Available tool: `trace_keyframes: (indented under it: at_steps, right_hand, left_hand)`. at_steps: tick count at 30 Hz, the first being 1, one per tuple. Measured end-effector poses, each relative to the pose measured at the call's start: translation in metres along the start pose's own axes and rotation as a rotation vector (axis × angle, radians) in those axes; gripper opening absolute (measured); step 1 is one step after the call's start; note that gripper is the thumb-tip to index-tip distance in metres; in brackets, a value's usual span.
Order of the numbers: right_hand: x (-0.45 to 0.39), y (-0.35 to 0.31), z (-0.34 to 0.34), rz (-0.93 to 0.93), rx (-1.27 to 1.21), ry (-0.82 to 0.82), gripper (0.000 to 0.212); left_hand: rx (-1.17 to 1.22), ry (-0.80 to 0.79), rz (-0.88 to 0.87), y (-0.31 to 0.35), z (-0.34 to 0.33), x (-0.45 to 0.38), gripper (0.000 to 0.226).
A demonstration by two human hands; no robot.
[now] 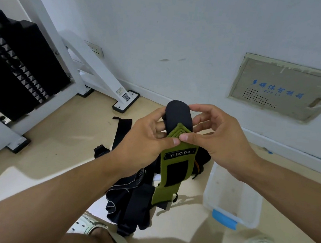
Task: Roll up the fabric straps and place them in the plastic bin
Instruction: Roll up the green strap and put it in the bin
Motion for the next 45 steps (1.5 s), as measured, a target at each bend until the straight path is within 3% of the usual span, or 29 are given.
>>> trace_keyframes:
  at_steps: [6, 10, 15, 24, 30, 35, 39, 42, 45]
  right_hand:
    - [0.002, 0.002, -0.003, -0.08, -0.011, -0.075, 0.039]
    - [-0.001, 0.008, -0.005, -0.167, -0.13, -0.098, 0.05]
    - [-0.003, 0.001, -0.004, -0.158, -0.142, -0.064, 0.024]
    - [0.0, -0.002, -0.009, -0.123, -0.04, -0.127, 0.016]
    - [0.002, -0.009, -0.014, -0.137, 0.117, -0.286, 0.018]
    - [0.0, -0.014, -0.009, -0.089, 0.082, -0.202, 0.012]
    - [0.0, -0.008, -0.005, -0.18, -0.046, -0.193, 0.025]
    - [0.003, -0.005, -0.004, -0.253, -0.034, -0.266, 0.048]
    - [0.005, -0.006, -0.003, -0.26, -0.02, -0.314, 0.057]
  left_hand:
    - [-0.008, -0.003, 0.039, 0.003, -0.001, 0.0, 0.1]
    - [0.014, -0.051, 0.05, 0.003, -0.005, -0.001, 0.102]
    - [0.019, -0.151, 0.09, 0.001, -0.015, 0.002, 0.102]
    - [-0.022, -0.182, 0.136, -0.003, -0.019, 0.003, 0.099]
    - [-0.07, -0.223, 0.169, -0.005, -0.026, 0.007, 0.106]
    - [-0.065, -0.177, 0.154, -0.003, -0.026, 0.007, 0.109]
    - [-0.042, -0.144, 0.141, -0.004, -0.023, 0.005, 0.106]
    - [-0.046, -0.135, 0.134, -0.004, -0.022, 0.005, 0.108]
    - [-0.094, -0.129, 0.126, -0.005, -0.022, 0.004, 0.109]
Point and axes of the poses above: each hand's wrist, its own x-axis away from the middle knuckle, its own z-axis out of the back of the hand, y = z × x, the point moved 6 cm from there along -x, towards the middle knuckle, and after that the axes turned 12 degrees about -x, right-handed, at the moved point
